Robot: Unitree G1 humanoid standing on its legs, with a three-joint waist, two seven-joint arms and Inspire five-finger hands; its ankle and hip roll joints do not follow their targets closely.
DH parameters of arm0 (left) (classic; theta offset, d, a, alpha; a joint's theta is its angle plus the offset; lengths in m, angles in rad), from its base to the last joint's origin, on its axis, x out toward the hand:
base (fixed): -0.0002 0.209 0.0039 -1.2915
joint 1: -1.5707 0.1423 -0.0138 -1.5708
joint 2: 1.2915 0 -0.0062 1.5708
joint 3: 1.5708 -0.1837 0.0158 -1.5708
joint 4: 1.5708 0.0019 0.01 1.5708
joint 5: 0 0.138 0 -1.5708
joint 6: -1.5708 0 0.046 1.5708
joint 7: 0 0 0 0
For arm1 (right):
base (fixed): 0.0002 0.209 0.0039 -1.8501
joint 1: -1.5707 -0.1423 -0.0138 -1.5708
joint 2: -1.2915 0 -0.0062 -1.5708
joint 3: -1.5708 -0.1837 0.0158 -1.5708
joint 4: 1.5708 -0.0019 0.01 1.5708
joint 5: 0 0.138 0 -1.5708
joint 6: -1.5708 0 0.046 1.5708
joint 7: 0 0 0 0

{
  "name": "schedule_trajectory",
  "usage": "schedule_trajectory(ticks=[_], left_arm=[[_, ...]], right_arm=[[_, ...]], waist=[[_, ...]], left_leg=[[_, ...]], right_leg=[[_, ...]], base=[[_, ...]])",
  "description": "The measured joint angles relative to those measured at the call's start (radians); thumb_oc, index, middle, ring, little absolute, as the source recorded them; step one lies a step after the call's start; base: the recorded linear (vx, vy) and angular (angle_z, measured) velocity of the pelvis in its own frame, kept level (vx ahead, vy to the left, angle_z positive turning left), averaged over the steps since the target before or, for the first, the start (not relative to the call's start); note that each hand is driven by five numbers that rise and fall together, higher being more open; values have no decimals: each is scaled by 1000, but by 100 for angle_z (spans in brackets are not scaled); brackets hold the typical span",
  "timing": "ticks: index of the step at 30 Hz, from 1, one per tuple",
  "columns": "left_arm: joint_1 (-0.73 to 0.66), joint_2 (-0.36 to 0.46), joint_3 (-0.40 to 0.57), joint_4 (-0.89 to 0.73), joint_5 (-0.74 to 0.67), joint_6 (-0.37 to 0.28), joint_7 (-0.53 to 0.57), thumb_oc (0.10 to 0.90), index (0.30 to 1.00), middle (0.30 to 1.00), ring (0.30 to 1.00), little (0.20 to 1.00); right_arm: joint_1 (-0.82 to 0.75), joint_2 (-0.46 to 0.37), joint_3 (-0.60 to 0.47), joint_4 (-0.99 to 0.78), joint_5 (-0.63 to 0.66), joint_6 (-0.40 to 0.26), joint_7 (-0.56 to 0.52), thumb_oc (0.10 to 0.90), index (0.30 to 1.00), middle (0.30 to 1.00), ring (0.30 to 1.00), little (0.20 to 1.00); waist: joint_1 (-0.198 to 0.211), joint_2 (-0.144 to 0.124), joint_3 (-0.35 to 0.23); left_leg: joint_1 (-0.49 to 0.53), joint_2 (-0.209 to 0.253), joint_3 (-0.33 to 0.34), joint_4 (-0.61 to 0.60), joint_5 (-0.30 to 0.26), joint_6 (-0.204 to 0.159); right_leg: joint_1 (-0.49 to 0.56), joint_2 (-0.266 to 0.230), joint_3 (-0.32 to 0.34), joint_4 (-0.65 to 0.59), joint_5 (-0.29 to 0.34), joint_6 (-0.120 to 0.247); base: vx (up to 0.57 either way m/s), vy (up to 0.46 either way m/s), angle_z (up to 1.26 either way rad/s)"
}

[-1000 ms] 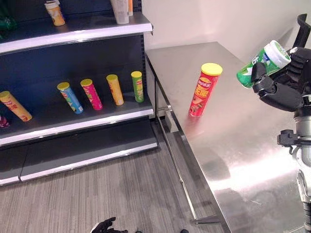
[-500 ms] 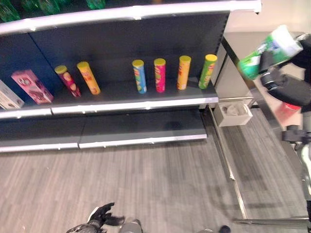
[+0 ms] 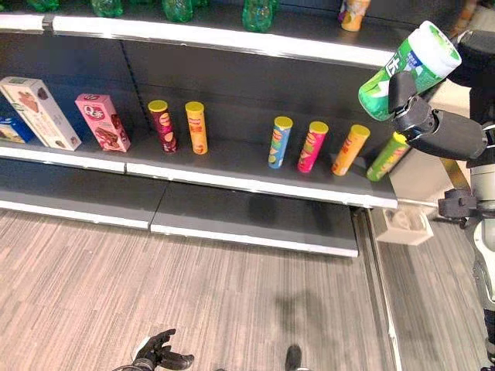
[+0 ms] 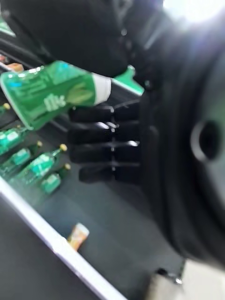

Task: Put the goods on the table back onto the shelves and tidy them up.

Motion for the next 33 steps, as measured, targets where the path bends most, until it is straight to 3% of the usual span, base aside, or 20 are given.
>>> schedule_trajectory(ticks=[1,3,8,10,11,12,13,14,17,20,22,24,26,27,29,30,31,33], left_arm=[[18,-22,-9,-7,0,9,-15,800,900,900,900,900],[29,-36,-16,-7,0,14,-18,800,900,900,900,900],[24,-36,-6,-11,-1,14,-18,800,900,900,900,900],[14,-34,5,-10,-5,14,-16,800,900,900,900,900],[3,-26,14,-12,-27,14,-15,800,900,900,900,900],[-6,-33,36,-24,-82,6,-14,800,900,900,900,900],[-14,-35,38,-32,-102,-2,-15,800,900,900,900,900],[-22,-33,38,-46,-101,-6,-14,800,900,900,900,900],[-21,-34,24,-42,-100,-4,-13,800,900,900,900,900],[-39,-43,21,-4,-99,-2,-15,800,900,900,900,900],[-62,-46,21,-3,-100,-5,-16,800,900,900,900,900],[-80,-52,13,-3,-97,-6,-17,800,900,900,900,900],[-79,-60,13,22,-88,-4,-17,800,900,900,900,900],[-87,-57,22,57,-85,-4,-16,800,900,900,900,900],[-76,-54,14,45,-59,-3,-14,800,900,900,900,900],[-79,-29,10,51,-49,-1,-16,800,900,900,900,900],[-93,-25,14,66,-38,14,-12,800,900,900,900,900],[-89,-6,13,58,-28,15,-6,800,900,900,900,900]], right_arm=[[0,-3,-2,21,0,9,1,400,300,300,300,300],[9,-3,-7,37,1,22,1,400,300,300,300,300],[9,-3,-7,47,4,19,1,400,300,300,300,300],[9,-4,-6,64,7,17,0,400,300,300,300,300],[9,-4,-9,64,10,16,-1,400,300,300,300,300],[8,-11,-22,62,22,16,-2,400,300,300,300,300],[6,-11,-27,62,25,15,-4,400,300,300,300,300],[4,-10,-23,62,28,15,-10,400,300,300,300,300],[-8,-10,-18,61,30,14,-14,400,300,300,300,300],[-7,-7,-18,76,32,14,-29,400,300,300,300,300],[-7,-7,-18,108,31,19,-34,400,300,300,300,300],[-8,-7,-9,112,29,30,-32,400,300,300,300,300],[-8,-6,-5,87,26,32,-32,400,300,300,300,300],[-8,4,-7,56,18,32,-35,400,300,300,300,300],[-7,0,-15,9,13,29,-36,400,300,300,300,300],[-14,7,-10,-13,-5,30,-37,400,300,300,300,300],[-32,7,-6,-33,-20,30,-38,400,300,300,300,300],[-34,6,-5,-38,-36,31,-40,400,300,300,300,300]], waist=[[-5,27,0],[-15,48,-8],[-30,58,-8],[-27,47,-1],[-17,19,20],[9,16,55],[11,18,67],[5,22,69],[-1,26,73],[-10,37,86],[2,49,100],[33,70,96],[36,82,88],[29,64,81],[22,67,64],[7,30,47],[-3,41,45],[-4,53,40]], left_leg=[[11,30,6,-2,14,-22],[22,59,8,-2,21,-34],[13,107,19,23,19,-64],[-36,114,14,111,0,-92],[-141,104,-22,308,-11,-109],[-259,106,-57,548,11,-143],[-318,116,-72,626,31,-167],[-333,136,-58,621,9,-151],[-316,178,-21,386,1,-137],[-285,211,-7,-3,44,-180],[-336,216,12,-26,84,-184],[-336,196,27,-20,94,-169],[-283,172,22,-21,111,-141],[-273,129,30,-10,146,-89],[-265,101,92,5,203,-23],[-254,39,104,4,179,3],[-233,18,109,-7,177,37],[-194,4,127,-16,172,60]], right_leg=[[16,27,-17,0,-14,-21],[35,55,-33,0,-29,-41],[40,102,-43,0,-49,-70],[38,110,-48,-1,-64,-70],[40,98,-58,-1,-79,-94],[60,100,-79,0,-82,-122],[67,108,-95,-7,-87,-132],[63,114,-111,-8,-92,-137],[37,122,-105,-8,-92,-137],[7,131,-97,-7,-87,-129],[5,135,-98,-8,-88,-130],[7,134,-70,-8,-90,-118],[26,128,-46,-8,-97,-105],[35,81,-39,-7,-106,-82],[50,28,-44,3,-120,-51],[43,-37,-36,54,-105,-13],[20,-68,-33,135,-116,1],[-26,-99,-24,265,-115,1]], base=[[206,-282,20],[116,-200,12],[12,-141,1],[-25,-180,13],[15,-170,28],[35,-108,43],[88,-19,44],[104,29,39],[166,132,11],[164,164,8],[195,209,0],[264,306,-49],[259,318,-67],[135,193,-56],[177,304,-44],[158,330,-13],[88,243,-2],[60,267,-11]])
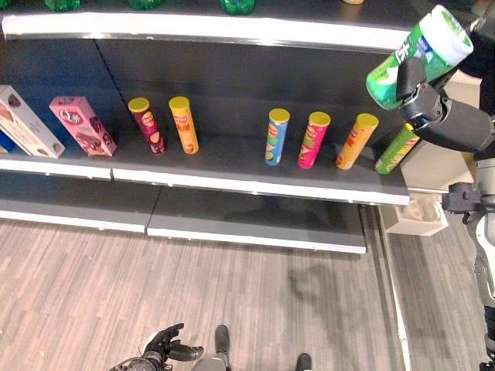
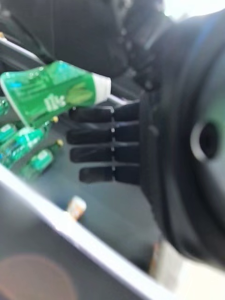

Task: Put the goods on the table back onto the shelves and tidy them up.

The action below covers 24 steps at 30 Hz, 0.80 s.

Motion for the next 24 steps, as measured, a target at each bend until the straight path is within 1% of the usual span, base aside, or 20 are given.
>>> schedule_trajectory(ticks=[1,2,3,4,5,6,7,8,9,10,11,12,13,14,15,17,19,21,22,24], left_arm=[[1,26,-1,-2,0,0,1,800,900,900,900,900],[2,43,-3,-2,1,1,0,800,900,900,900,900],[2,53,-13,-3,2,1,3,800,900,900,900,900],[3,64,-12,-3,5,1,13,800,900,900,900,900],[18,80,-13,-4,6,1,15,800,900,900,900,900],[34,79,-17,-3,6,2,15,800,900,900,900,900],[42,74,-23,-2,6,2,15,800,900,900,900,900],[58,66,-27,-2,7,3,10,800,900,900,900,900],[66,67,-26,-4,7,3,11,800,900,900,900,900],[78,69,-24,-10,7,3,11,800,900,900,900,900],[105,72,-12,-31,7,2,10,800,900,900,900,900],[120,75,-7,-40,7,1,11,800,900,900,900,900],[127,61,-8,-31,7,3,14,800,900,900,900,900],[138,41,-16,-40,7,2,6,800,900,900,900,900],[143,22,-21,-42,6,2,-1,800,900,900,900,900],[145,1,-19,-41,7,2,-2,800,900,900,900,900],[136,-4,-19,-42,6,2,-2,800,900,900,900,900],[134,-6,-19,-42,6,1,-2,800,900,900,900,900],[135,-7,-18,-39,4,3,-2,800,900,900,900,900],[133,-8,-18,-41,-2,2,-1,800,900,900,900,900]], right_arm=[[-9,-4,0,-2,-13,0,-2,400,300,300,300,300],[-24,-3,0,-3,-14,-1,-9,400,300,300,300,300],[-27,-2,0,-1,-14,-6,-19,400,300,300,300,300],[-26,-5,-1,1,-16,-3,-24,400,300,300,300,300],[-34,-11,-4,-6,-25,-6,-30,400,300,300,300,300],[-55,-26,-5,-12,-26,-9,-35,400,300,300,300,300],[-75,-73,-6,-4,-26,-24,-40,400,300,300,300,300],[-111,-208,-7,63,-26,-49,-60,400,300,300,300,300],[-121,-264,-4,112,-30,-48,-63,400,300,300,300,300],[-121,-283,1,149,-33,-38,-67,400,300,300,300,300],[-121,-282,6,181,-35,-24,-70,400,300,300,300,300],[-121,-281,10,213,-34,-18,-73,400,300,300,300,300],[-124,-281,11,230,-34,-13,-78,400,300,300,300,300],[-131,-284,17,234,-34,-13,-83,400,300,300,300,300],[-145,-290,30,238,-34,-11,-83,400,300,300,300,300],[-152,-301,65,262,-34,-3,-80,400,300,300,300,300],[-153,-333,119,336,-34,22,-74,400,300,300,300,300],[-155,-333,130,361,-33,30,-69,400,300,300,300,300],[-184,-333,191,434,-19,47,-57,400,300,300,300,300],[-200,-331,225,472,-4,62,-50,400,300,300,300,300]], waist=[[3,-4,0],[5,0,1],[2,2,3],[-4,4,2],[2,-3,2],[1,-8,2],[2,-15,1],[-9,-33,2],[-18,-50,0],[-27,-69,-8],[-24,-99,-29],[-8,-122,-51],[6,-131,-72],[6,-118,-84],[8,-102,-87],[7,-74,-90],[7,-57,-92],[8,-50,-89],[8,-43,-88],[19,-36,-84]], left_leg=[[20,-17,8,1,-19,25],[24,-17,17,2,-24,33],[28,-22,10,3,-25,35],[43,-26,8,4,-37,47],[77,-35,17,1,-57,52],[95,-40,24,0,-72,49],[107,-41,30,0,-86,37],[111,-47,34,1,-93,27],[120,-46,24,1,-100,14],[132,-45,12,-1,-108,3],[148,-45,6,-6,-118,-7],[162,-45,4,-6,-134,-21],[168,-31,5,3,-140,-46],[165,2,0,7,-133,-62],[169,27,-1,7,-132,-72],[162,65,-9,11,-134,-92],[153,85,-24,14,-136,-105],[152,93,-27,11,-134,-107],[155,101,-37,12,-135,-111],[152,102,-47,11,-133,-113]], right_leg=[[-44,-23,8,99,14,6],[-102,-56,12,212,20,38],[-128,-75,-3,283,0,44],[-139,-76,4,284,-13,54],[-123,-84,-26,187,-12,57],[-113,-85,-41,66,4,70],[-100,-84,-73,-91,41,85],[-102,-68,-53,-279,105,128],[-94,-55,-46,-277,132,123],[-67,-44,-27,-277,135,119],[-35,-33,-22,-270,131,117],[4,-23,-27,-270,131,116],[10,3,-22,-272,149,45],[13,35,-28,-274,148,26],[9,61,-29,-274,143,14],[10,98,-46,-270,131,-6],[16,117,-57,-270,122,-18],[18,123,-62,-270,118,-22],[30,129,-75,-271,112,-23],[32,130,-81,-271,109,-24]], base=[[64,204,-22],[73,87,-9],[122,96,2],[169,36,6],[224,-50,-6],[251,-123,-26],[197,-174,-31],[156,-154,-9],[167,-160,23],[140,-107,38],[117,-103,24],[67,-74,0],[80,-105,-1],[72,-113,-6],[80,-134,2],[58,-96,4],[66,-93,16],[53,-73,12],[40,-65,19],[50,-62,16]])
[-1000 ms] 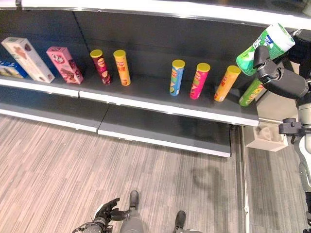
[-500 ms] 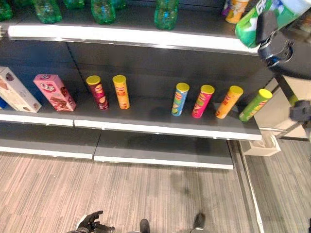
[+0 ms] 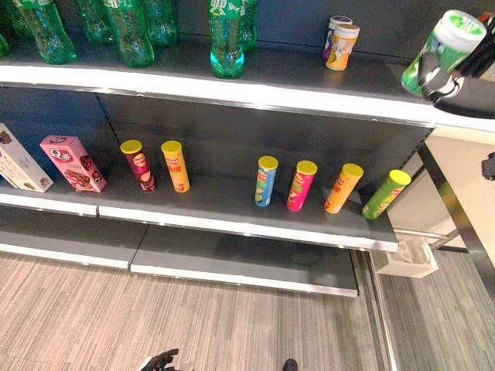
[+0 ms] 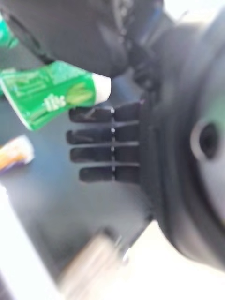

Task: Put the goods on the table back onto the shelves and tidy them up.

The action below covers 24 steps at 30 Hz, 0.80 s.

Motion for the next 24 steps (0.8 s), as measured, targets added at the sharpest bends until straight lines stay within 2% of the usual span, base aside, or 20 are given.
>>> schedule_trajectory(ticks=[4,6,10,13,17,24], left_arm=[[14,2,12,6,-31,1,14,800,900,900,900,900],[11,2,21,10,-34,0,15,800,900,900,900,900],[28,3,30,17,-41,2,20,800,900,900,900,900],[36,6,28,19,-46,9,24,800,900,900,900,900],[35,4,27,19,-57,9,36,800,900,900,900,900],[33,2,27,19,-63,10,38,800,900,900,900,900]], right_arm=[[-186,14,208,114,39,5,31,400,300,300,300,300],[-289,17,287,201,41,14,34,400,300,300,300,300],[-334,16,288,220,38,17,33,400,300,300,300,300],[-431,16,364,341,26,26,32,400,300,300,300,300],[-435,15,363,421,18,45,17,400,300,300,300,300],[-436,13,360,432,-4,55,-5,400,300,300,300,300]], waist=[[47,6,1],[50,5,2],[82,2,3],[97,-2,7],[91,5,18],[91,23,33]], left_leg=[[3,-2,-7,2,0,0],[2,-1,-20,1,1,-2],[-5,-2,-48,2,3,-5],[-19,-6,-70,2,4,-5],[-35,-5,-109,1,8,-10],[-43,-5,-121,2,8,-11]], right_leg=[[11,-4,-12,-6,-2,2],[19,-4,-24,-6,-6,7],[21,-5,-52,-6,-11,4],[22,-11,-61,-4,-15,4],[33,-14,-104,-5,-26,8],[28,-10,-110,0,-27,8]], base=[[45,-72,8],[36,-45,21],[21,-27,20],[33,-33,24],[30,-25,29],[17,-13,6]])
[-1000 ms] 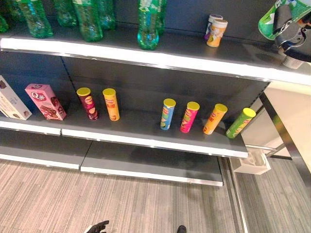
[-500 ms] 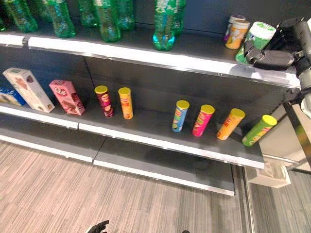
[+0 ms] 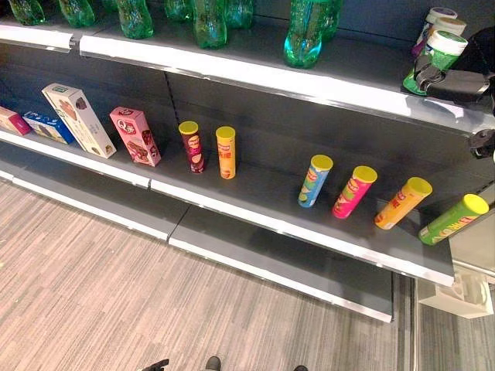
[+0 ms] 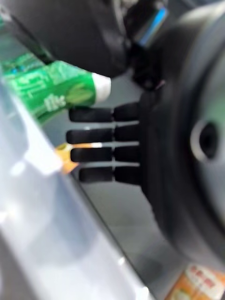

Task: Put the goods on the table back onto the shelves and tidy them up.

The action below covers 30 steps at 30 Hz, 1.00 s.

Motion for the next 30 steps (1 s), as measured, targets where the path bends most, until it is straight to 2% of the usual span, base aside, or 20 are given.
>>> schedule_trajectory(ticks=[9,18,30], left_arm=[[-23,0,0,-3,-5,0,2,800,900,900,900,900],[-25,0,0,-2,-4,0,3,800,900,900,900,900],[-26,0,0,0,-4,0,3,800,900,900,900,900]], right_arm=[[0,0,-1,11,-16,0,-6,400,300,300,300,300],[0,-2,0,13,-17,0,0,400,300,300,300,300],[-9,-3,19,13,-14,0,22,400,300,300,300,300]], waist=[[-3,-9,6],[-30,-17,10],[-27,-19,9]], left_leg=[[0,0,0,0,1,-1],[9,1,14,-2,1,-1],[16,2,27,-2,1,-1]], right_leg=[[0,0,1,0,0,0],[-1,1,13,0,0,0],[0,4,29,0,2,-3]], base=[[0,0,0],[-3,6,-3],[-7,2,-3]])
